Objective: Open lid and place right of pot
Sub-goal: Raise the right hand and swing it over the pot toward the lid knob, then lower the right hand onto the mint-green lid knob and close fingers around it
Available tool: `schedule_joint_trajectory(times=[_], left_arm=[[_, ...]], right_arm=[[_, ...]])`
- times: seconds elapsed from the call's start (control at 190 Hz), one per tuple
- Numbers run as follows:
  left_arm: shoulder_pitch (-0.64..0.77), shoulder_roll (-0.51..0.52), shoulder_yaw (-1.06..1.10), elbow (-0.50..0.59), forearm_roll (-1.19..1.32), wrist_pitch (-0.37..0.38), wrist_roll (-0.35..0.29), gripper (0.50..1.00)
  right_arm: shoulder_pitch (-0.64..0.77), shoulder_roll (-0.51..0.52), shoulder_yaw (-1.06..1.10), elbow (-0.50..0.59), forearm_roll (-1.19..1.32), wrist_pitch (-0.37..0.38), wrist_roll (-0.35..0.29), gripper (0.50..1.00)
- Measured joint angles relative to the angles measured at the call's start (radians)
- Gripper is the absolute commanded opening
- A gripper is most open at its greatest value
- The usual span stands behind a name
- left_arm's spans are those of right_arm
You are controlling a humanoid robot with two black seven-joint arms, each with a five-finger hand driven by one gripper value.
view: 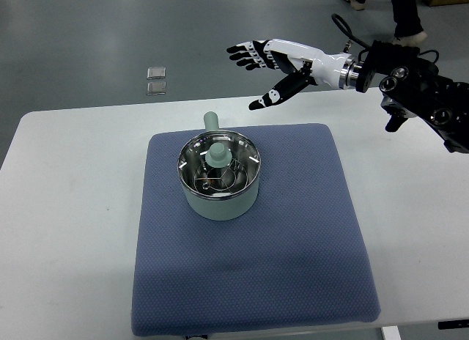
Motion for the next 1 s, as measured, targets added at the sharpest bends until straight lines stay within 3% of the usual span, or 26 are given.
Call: schedule_joint_trajectory(times=[0.226,0.479,0.663,0.853,1.0], left_arm=[[0.007,0.0,0.0,0.001,0.0,0.003,0.0,1.0],[0.011,0.0,0.0,0.003,0.0,0.005,0.0,1.0],[0.012,0.0,0.0,0.004,0.0,0.005,-0.001,1.0],[0.018,0.0,0.0,0.004,0.0,0.005,0.0,1.0],[0.02,0.0,0.0,0.001,0.0,0.005,0.0,1.0]], right_arm=[[0.206,0.021,-0.281,0.025,-0.175,0.006,0.077,0.934],[0.417,0.158,-0.584,0.023,-0.301,0.007,0.117,0.932],[0.442,0.255,-0.681,-0.017,-0.318,-0.001,0.116,0.93],[0.431,0.276,-0.689,-0.056,-0.322,-0.006,0.115,0.915],[0.43,0.277,-0.691,-0.067,-0.323,-0.01,0.115,0.866]])
